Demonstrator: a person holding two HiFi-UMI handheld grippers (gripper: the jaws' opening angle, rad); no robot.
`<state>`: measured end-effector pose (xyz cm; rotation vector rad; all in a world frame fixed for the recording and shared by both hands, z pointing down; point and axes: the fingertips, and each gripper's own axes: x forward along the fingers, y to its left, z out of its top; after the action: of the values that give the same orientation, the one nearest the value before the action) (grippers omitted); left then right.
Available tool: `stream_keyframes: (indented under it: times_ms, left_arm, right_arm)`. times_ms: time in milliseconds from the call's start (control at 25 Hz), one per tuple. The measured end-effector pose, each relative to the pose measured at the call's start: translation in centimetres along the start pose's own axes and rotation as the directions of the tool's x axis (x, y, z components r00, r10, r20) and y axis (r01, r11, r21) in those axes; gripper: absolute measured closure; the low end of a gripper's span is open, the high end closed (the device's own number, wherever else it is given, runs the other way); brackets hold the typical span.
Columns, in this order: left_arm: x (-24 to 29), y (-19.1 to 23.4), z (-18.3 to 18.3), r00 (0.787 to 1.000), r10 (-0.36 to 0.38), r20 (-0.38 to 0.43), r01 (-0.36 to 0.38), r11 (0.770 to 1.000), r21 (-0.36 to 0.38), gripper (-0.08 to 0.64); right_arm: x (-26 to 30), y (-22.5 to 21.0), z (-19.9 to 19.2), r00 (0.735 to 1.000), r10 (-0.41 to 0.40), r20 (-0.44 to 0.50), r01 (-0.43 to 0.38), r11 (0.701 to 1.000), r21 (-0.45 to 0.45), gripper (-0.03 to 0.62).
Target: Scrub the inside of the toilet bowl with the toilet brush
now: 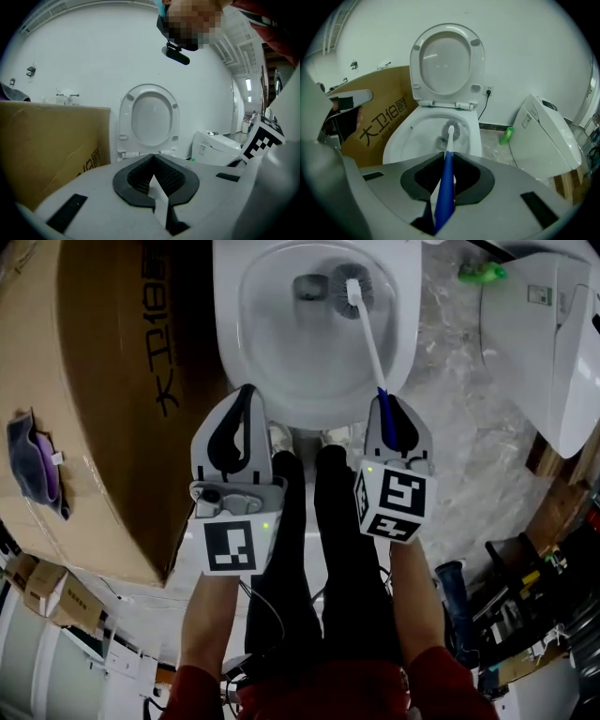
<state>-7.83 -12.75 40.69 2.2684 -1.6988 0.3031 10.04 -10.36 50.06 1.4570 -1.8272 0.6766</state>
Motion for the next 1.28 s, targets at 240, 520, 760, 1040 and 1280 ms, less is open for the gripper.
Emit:
stream_keyframes:
  times_ms: [240,520,760,1040,1280]
  left_arm:
    - [1.1,0.3,-0.8,1.000,0.008,-0.016,-0.008,1.000,-0.002,0.548]
    - [1.7,0.9,-1.2,0.999,0.023,-0.031,-0.023,1.000,-0.012,0.548]
    - [1.6,2.3,-1.3,0.998,0.043,-0.036,-0.044,0.999,-0.023,0.548]
    - [0.4,4.1,-1.3,0.997,0.073,-0.033,-0.074,0.997,-0.037,0.548]
    - [-0.8,5.2,-1.9,0.995,0.087,-0.038,-0.089,0.995,-0.048,0.548]
  right_arm:
    - [2.2,-1.0,0.6,1.000,-0.022,0.006,0.022,1.000,-0.005,0.531]
    - [3.9,-0.3,2.2,1.000,0.002,0.012,-0.002,1.000,-0.017,0.531]
    - [4.9,2.0,3.3,0.999,0.041,0.016,-0.040,0.999,-0.031,0.531]
    - [5.4,6.2,4.0,0.994,0.111,0.022,-0.109,0.991,-0.075,0.531]
    - [4.8,9.0,3.3,0.986,0.167,0.014,-0.165,0.982,-0.097,0.531]
